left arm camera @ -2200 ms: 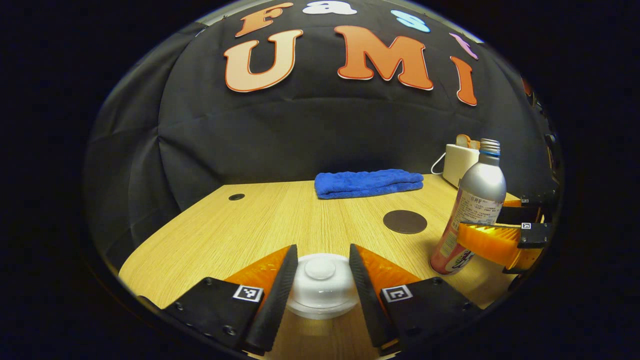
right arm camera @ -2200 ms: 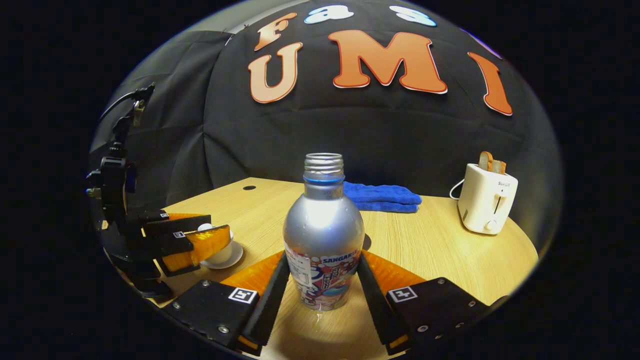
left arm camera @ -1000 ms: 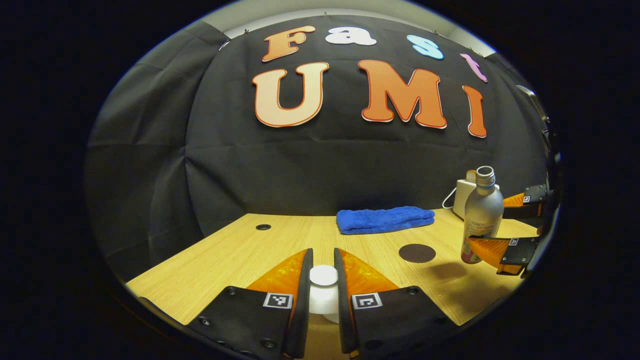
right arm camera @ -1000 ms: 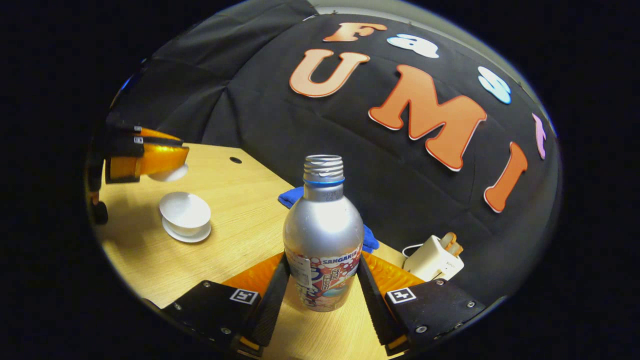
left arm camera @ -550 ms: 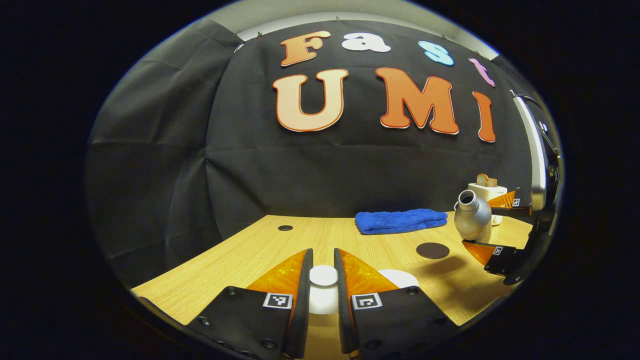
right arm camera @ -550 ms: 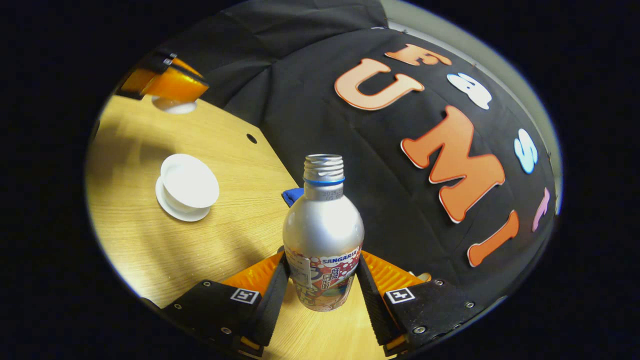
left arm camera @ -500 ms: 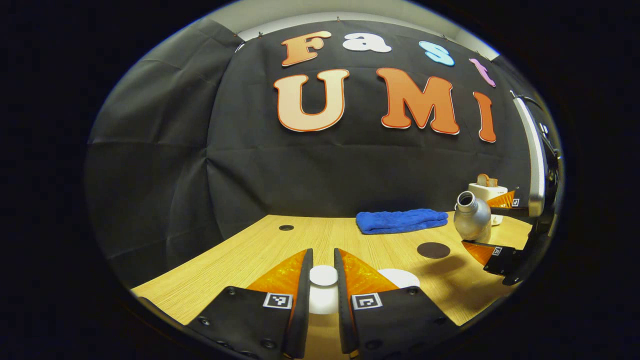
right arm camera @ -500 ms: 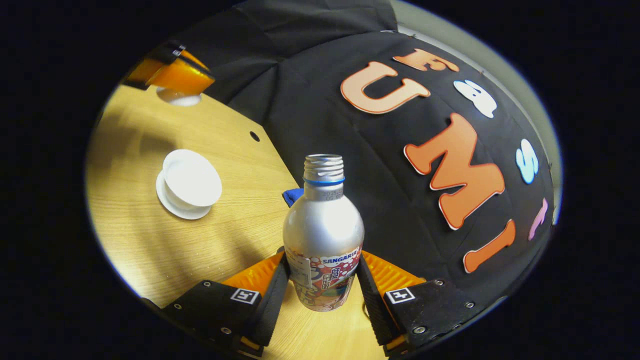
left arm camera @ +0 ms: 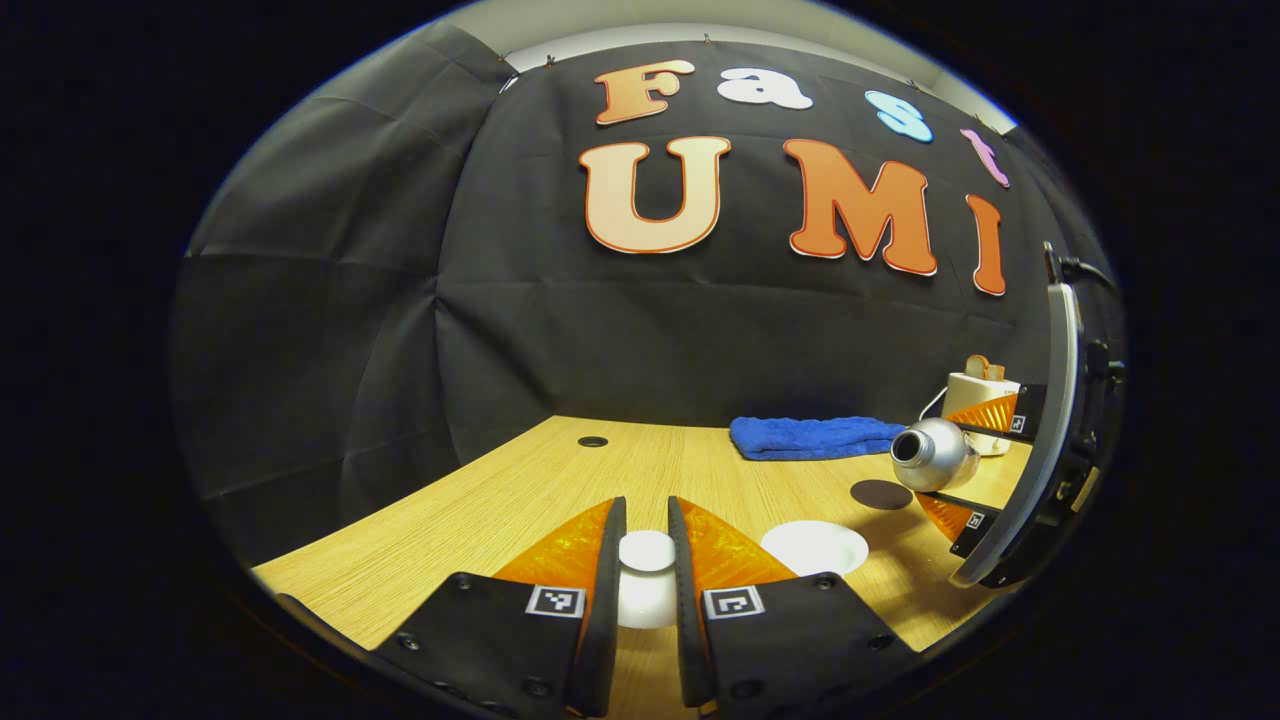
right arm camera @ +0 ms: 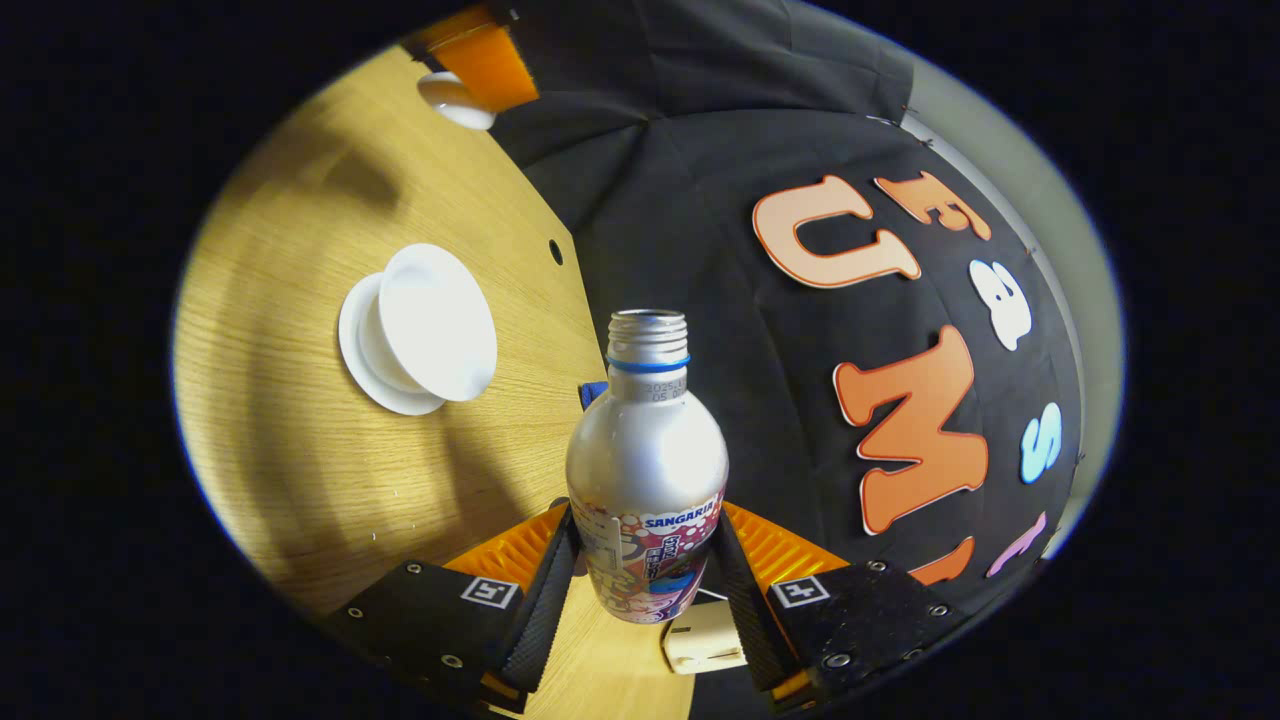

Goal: Open the teacup lid with one hand, grasp the water bottle and pour water into the teacup with the other hand; after pouring, place the water bottle on the coaster and then close the teacup lid.

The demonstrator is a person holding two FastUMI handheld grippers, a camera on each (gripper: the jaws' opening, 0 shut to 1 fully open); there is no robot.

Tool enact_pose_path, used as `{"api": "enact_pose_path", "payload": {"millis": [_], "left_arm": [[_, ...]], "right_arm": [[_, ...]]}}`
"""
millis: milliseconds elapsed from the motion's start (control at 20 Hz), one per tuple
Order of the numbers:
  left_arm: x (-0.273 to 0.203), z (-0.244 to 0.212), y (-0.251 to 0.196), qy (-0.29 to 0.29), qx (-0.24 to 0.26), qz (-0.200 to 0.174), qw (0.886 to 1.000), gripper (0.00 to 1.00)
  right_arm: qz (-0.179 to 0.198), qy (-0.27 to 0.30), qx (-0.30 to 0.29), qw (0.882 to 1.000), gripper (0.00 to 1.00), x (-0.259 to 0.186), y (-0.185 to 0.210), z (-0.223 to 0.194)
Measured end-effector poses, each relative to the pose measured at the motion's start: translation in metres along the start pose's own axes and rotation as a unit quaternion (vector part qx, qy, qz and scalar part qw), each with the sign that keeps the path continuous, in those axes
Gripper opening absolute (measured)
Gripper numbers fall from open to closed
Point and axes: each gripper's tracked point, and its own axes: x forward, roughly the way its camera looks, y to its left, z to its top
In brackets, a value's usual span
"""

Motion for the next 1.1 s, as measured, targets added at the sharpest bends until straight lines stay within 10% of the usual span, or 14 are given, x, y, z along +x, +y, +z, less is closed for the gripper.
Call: {"api": "enact_pose_path", "payload": {"millis": [1100], "left_arm": [[-0.003,0.0,0.038,-0.004,-0.021,0.017,1.0,0.29]], "right_arm": [[-0.087,-0.056,-0.243,0.965,0.77,0.024,-0.03,0.025]]}}
